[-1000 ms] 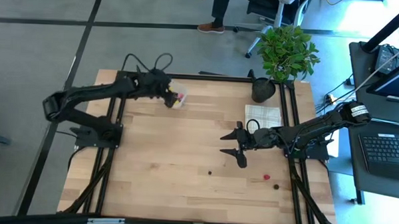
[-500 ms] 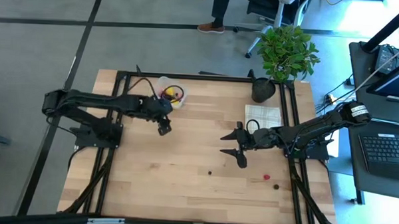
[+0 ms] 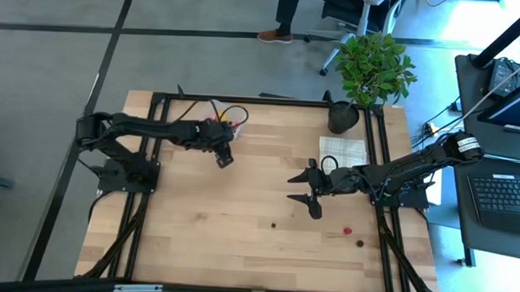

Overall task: Pick and placing Produce into tupperware
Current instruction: Adjust the transparent bin on the table

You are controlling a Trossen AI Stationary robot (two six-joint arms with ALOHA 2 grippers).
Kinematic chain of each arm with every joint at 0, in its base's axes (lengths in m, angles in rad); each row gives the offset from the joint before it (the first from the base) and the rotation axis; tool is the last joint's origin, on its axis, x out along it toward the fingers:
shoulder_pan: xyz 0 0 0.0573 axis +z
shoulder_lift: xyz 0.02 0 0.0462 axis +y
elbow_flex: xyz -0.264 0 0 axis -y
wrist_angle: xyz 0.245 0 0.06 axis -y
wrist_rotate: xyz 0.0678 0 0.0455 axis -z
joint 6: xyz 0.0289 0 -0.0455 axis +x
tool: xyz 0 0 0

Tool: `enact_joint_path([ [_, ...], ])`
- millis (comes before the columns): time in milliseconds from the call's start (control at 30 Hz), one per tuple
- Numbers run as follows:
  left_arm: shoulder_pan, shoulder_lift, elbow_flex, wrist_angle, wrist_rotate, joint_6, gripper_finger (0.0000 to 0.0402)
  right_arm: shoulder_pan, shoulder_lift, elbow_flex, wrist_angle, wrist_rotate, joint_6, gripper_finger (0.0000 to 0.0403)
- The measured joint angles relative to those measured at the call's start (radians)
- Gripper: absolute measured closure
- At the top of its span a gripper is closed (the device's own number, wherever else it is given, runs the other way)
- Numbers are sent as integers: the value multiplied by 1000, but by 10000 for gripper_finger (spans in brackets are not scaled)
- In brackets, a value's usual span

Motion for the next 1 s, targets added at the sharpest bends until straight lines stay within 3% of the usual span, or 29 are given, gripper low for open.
enact_joint_path([
  [200,69,26,0,9,7,6,178,0,0,0,-5,0,7,151],
  [500,106,26,0,172,7,6,180,0,0,0,-6,0,-3,151],
  [1000,162,26,0,195,7,0,178,0,0,0,-6,0,-3,151],
])
